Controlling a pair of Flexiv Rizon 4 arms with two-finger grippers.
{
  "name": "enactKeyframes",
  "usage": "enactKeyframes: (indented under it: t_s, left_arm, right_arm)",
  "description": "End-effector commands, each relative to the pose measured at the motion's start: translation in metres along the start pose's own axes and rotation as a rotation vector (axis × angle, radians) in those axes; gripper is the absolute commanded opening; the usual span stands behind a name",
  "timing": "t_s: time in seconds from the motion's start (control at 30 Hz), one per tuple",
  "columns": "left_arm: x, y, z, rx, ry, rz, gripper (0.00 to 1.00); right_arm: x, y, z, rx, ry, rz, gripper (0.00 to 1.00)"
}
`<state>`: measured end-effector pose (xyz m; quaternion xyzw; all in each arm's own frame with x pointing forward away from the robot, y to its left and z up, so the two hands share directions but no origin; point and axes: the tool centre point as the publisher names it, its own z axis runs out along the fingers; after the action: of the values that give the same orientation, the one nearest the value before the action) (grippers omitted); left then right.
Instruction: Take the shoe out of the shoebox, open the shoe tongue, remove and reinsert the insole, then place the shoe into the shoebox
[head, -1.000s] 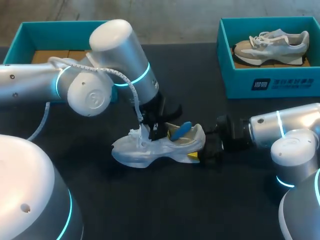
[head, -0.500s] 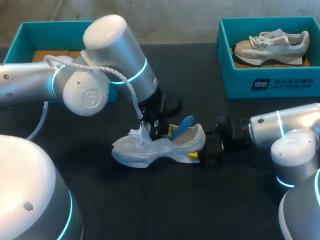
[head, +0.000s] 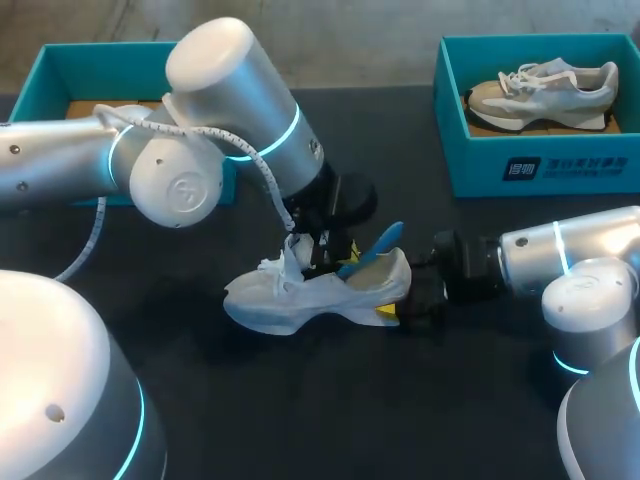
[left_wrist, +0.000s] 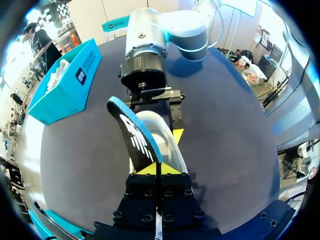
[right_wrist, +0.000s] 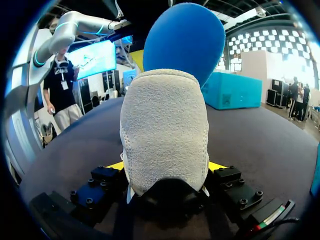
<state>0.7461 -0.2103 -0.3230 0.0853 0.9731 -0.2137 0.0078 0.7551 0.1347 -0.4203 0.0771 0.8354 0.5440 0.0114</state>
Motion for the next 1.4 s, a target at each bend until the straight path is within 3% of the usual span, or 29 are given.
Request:
enactKeyframes:
  t_s: [0.03, 0.37, 0.4, 0.47, 0.53, 0.57, 0.67, 0.8, 0.97, 1.23, 1.4]
  left_arm:
    - [-0.003, -0.006, 0.002, 0.004, 0.002, 0.004, 0.0]
    - [-0.002, -0.016, 0.002, 0.026, 0.016, 0.024, 0.0]
    - [-0.001, -0.016, 0.002, 0.025, 0.018, 0.025, 0.08]
    - [0.002, -0.015, 0.002, 0.028, 0.031, 0.028, 0.47]
    - [0.003, -0.014, 0.0, 0.032, 0.035, 0.029, 0.55]
    - [0.004, -0.013, -0.002, 0.033, 0.038, 0.028, 0.64]
    - [0.006, -0.009, -0.007, 0.041, 0.044, 0.022, 0.63]
    - [0.008, -0.006, -0.014, 0.049, 0.042, 0.015, 0.49]
    - [0.01, -0.006, -0.018, 0.06, 0.04, 0.017, 0.46]
    - [0.008, -0.012, -0.005, 0.064, 0.069, 0.025, 0.41]
    - [0.007, -0.014, 0.003, 0.058, 0.085, 0.024, 0.31]
  right_arm:
    - [-0.002, -0.001, 0.002, 0.005, 0.0, 0.001, 0.0]
    - [-0.002, -0.001, 0.002, 0.005, 0.0, 0.001, 0.0]
    - [-0.002, -0.001, 0.002, 0.005, 0.0, 0.001, 0.0]
    - [-0.002, -0.001, 0.002, 0.005, 0.0, 0.001, 0.0]
    - [-0.002, -0.001, 0.002, 0.005, 0.0, 0.001, 0.0]
    - [-0.002, -0.001, 0.002, 0.005, 0.0, 0.001, 0.0]
    - [-0.002, -0.001, 0.002, 0.005, 0.0, 0.001, 0.0]
    - [-0.002, -0.001, 0.002, 0.005, 0.0, 0.001, 0.0]
    - [-0.002, -0.001, 0.002, 0.005, 0.0, 0.001, 0.0]
    - [-0.002, -0.001, 0.002, 0.005, 0.0, 0.001, 0.0]
    - [-0.002, -0.001, 0.002, 0.005, 0.0, 0.001, 0.0]
